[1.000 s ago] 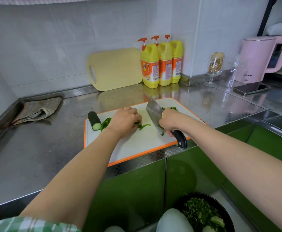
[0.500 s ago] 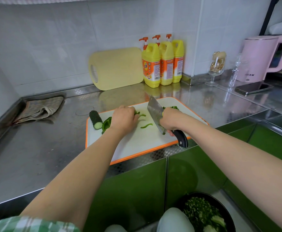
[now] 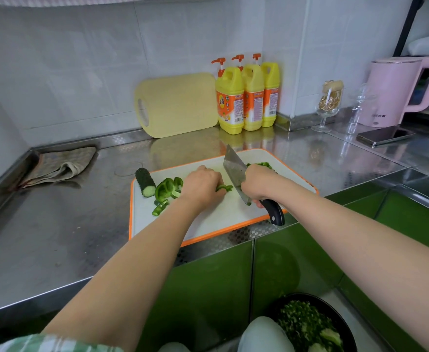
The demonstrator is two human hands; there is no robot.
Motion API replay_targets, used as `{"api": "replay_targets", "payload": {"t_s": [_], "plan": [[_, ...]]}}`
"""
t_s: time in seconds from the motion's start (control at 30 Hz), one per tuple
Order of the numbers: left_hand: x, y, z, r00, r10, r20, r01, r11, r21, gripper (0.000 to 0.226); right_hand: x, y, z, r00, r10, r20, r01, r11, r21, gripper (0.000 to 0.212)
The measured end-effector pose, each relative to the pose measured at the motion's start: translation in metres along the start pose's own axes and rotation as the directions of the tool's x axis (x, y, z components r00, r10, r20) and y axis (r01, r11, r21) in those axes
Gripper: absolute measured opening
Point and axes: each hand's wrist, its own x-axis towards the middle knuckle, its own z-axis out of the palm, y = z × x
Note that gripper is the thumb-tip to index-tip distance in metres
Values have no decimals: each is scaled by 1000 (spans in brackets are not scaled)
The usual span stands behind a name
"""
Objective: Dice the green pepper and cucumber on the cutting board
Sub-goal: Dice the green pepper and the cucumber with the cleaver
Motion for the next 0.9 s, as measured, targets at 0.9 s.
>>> {"api": "replay_targets", "payload": {"t_s": [0.9], "plan": [[-51,-13,12,927,-176,-332,73,951,-300,19,-24,1,-8,990,-47,-131,61,993,99,23]]}}
